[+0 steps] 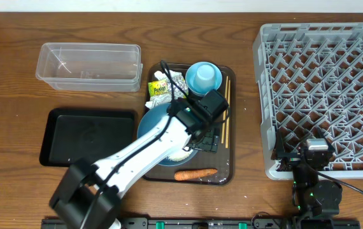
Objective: Sort waste into correct bins and load items into the dishwasher rack
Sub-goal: 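Grasp the blue bowl rim with the left gripper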
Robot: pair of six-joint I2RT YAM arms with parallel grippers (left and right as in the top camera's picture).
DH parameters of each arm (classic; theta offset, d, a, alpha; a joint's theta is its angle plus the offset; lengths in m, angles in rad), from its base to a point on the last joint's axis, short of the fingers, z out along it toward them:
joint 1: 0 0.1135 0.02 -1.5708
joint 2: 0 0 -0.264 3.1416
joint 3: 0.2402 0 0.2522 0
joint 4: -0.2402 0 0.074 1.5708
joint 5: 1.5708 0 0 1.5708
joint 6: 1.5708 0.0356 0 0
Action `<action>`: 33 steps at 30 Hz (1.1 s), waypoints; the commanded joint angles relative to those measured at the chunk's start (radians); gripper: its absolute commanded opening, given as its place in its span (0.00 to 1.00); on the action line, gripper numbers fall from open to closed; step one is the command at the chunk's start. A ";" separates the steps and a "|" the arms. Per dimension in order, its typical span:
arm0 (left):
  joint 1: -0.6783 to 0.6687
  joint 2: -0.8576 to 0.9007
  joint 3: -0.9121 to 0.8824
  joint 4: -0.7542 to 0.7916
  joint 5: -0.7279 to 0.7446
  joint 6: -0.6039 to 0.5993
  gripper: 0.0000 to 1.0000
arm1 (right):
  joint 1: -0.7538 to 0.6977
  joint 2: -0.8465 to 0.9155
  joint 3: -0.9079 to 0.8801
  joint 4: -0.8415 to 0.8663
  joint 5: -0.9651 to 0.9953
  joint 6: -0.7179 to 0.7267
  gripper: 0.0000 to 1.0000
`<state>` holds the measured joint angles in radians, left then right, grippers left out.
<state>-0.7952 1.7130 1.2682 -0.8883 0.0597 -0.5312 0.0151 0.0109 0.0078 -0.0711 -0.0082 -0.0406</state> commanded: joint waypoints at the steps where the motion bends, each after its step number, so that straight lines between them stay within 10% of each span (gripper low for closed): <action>1: -0.003 0.037 -0.009 0.004 -0.016 -0.009 0.87 | -0.008 -0.006 -0.002 -0.003 -0.003 0.002 0.99; 33: -0.093 0.159 -0.010 0.097 -0.161 -0.025 0.72 | -0.008 -0.006 -0.002 -0.004 -0.003 0.002 0.99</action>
<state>-0.8902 1.8400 1.2671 -0.7879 -0.0708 -0.5468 0.0151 0.0109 0.0078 -0.0711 -0.0082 -0.0406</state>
